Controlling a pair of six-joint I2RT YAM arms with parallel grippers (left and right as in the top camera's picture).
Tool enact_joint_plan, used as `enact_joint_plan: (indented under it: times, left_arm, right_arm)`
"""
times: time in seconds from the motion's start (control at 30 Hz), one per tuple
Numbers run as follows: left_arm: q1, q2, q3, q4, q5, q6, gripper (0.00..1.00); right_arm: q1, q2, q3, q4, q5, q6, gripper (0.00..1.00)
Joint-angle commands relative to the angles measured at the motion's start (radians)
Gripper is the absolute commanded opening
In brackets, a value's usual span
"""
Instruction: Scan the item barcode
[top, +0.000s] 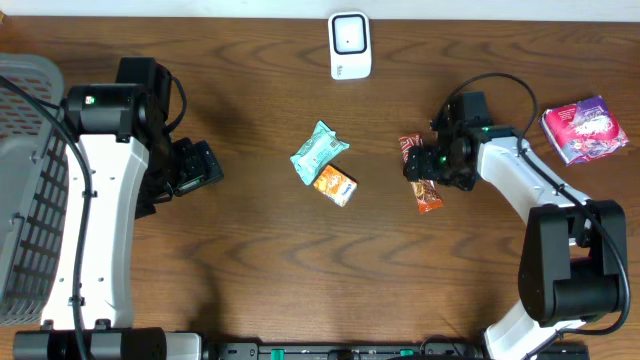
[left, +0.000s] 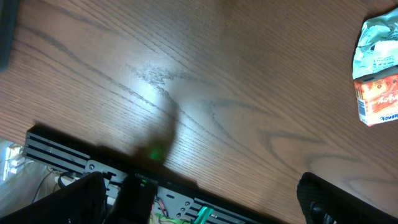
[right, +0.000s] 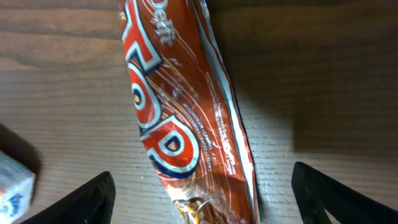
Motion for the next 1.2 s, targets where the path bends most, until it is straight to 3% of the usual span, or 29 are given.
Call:
enact_joint_plan:
  times: [0.0, 0.17, 0.33, 0.43, 0.47, 0.5, 0.63, 0.7, 0.8, 0.83, 0.93, 0.97, 1.17]
  left_arm:
    - [0.002, 0.004, -0.002, -0.002, -0.016, -0.005, 0.98]
    - [0.002, 0.004, -0.002, -0.002, -0.016, -0.005, 0.98]
    - [0.002, 0.004, -0.002, -0.002, -0.016, -0.005, 0.98]
    - [0.002, 0.004, -0.002, -0.002, -0.016, -0.005, 0.98]
    - [0.002, 0.004, -0.002, -0.002, -0.016, -0.005, 0.98]
    - [0.002, 0.004, -0.002, -0.002, -0.016, -0.005, 0.98]
    - [0.002, 0.004, -0.002, -0.002, -0.016, -0.005, 0.98]
    - [0.002, 0.004, -0.002, -0.002, -0.016, -0.005, 0.98]
    - [0.002, 0.004, -0.002, -0.002, -0.016, -0.005, 0.98]
    - [0.002, 0.004, -0.002, -0.002, -0.016, -0.005, 0.98]
    - [0.002, 0.004, -0.002, -0.002, -0.016, -0.005, 0.98]
    - [0.002, 0.004, -0.002, -0.002, -0.016, -0.005, 0.98]
    - [0.002, 0.004, -0.002, -0.002, -0.016, -0.005, 0.98]
  right_arm:
    - [0.011, 0.008, -0.047, 0.033, -0.005, -0.017, 0.83]
    - [0.011, 0.008, -0.087, 0.105, -0.005, -0.008, 0.70]
    - [0.011, 0.008, -0.143, 0.192, -0.005, -0.008, 0.66]
    - [0.011, 0.008, -0.166, 0.233, -0.005, -0.008, 0.49]
    - [0.011, 0.008, -0.169, 0.242, -0.006, 0.006, 0.38]
    - [0.011, 0.008, -0.169, 0.244, -0.009, 0.015, 0.33]
    - [0.011, 0.008, -0.169, 0.249, -0.016, 0.015, 0.36]
    - [0.011, 0.008, -0.170, 0.250, -0.016, 0.015, 0.46]
    - [0.011, 0.009, -0.173, 0.252, -0.015, 0.024, 0.45]
    - [0.011, 0.009, -0.176, 0.254, -0.012, 0.036, 0.41]
    - [0.011, 0.009, -0.207, 0.302, -0.008, 0.053, 0.07]
    - [0.011, 0.009, -0.216, 0.317, -0.009, 0.053, 0.01]
    - [0.010, 0.005, -0.229, 0.338, -0.054, 0.075, 0.01]
